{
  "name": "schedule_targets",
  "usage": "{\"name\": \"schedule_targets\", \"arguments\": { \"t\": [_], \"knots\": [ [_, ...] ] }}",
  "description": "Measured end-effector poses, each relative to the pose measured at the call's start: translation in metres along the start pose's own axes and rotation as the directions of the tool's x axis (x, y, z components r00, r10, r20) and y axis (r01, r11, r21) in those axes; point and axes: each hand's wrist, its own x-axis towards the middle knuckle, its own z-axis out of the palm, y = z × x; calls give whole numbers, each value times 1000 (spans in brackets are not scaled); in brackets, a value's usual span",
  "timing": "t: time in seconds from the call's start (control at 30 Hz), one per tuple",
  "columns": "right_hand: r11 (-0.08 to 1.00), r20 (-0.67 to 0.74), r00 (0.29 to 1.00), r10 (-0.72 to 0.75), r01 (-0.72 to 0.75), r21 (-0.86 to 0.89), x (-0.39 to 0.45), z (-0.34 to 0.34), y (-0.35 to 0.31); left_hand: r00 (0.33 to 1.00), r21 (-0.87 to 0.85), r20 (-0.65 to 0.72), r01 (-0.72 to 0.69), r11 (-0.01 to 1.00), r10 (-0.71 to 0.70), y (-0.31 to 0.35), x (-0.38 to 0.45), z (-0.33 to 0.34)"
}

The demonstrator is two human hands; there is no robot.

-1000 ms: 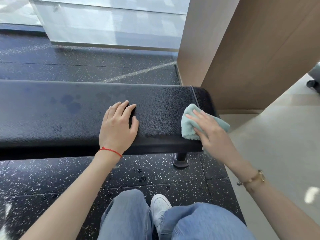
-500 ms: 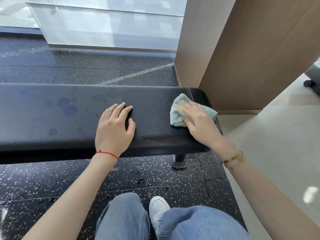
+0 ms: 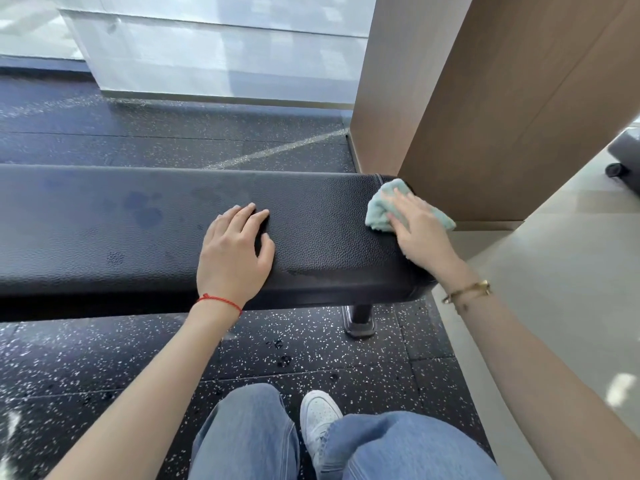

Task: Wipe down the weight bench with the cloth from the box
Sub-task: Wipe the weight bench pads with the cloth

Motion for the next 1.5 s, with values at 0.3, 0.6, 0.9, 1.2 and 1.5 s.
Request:
{"name": "schedule_targets", "arguments": {
  "t": [0.3,0.6,0.9,1.2,1.5],
  "knots": [
    [910,207,886,-414,398,116,-28,35,-71,999,-43,-39,-2,999,0,-14,1,-18],
    [869,203,845,-495,485,101,34,100,-162,979,133,-150,158,978,-138,-132,-9,-90],
    [786,228,753,-618,581,212,-1,80,-142,966,248,-25,254,935,-256,-189,-5,-94],
    [840,179,821,-541,535,86,83,155,-242,951,245,-10,302,921,-309,-186,-4,-86],
    [739,240,701,-672,653,164,37,105,-177,954,265,-40,296,918,-296,-186,-5,-84]
  ]
}}
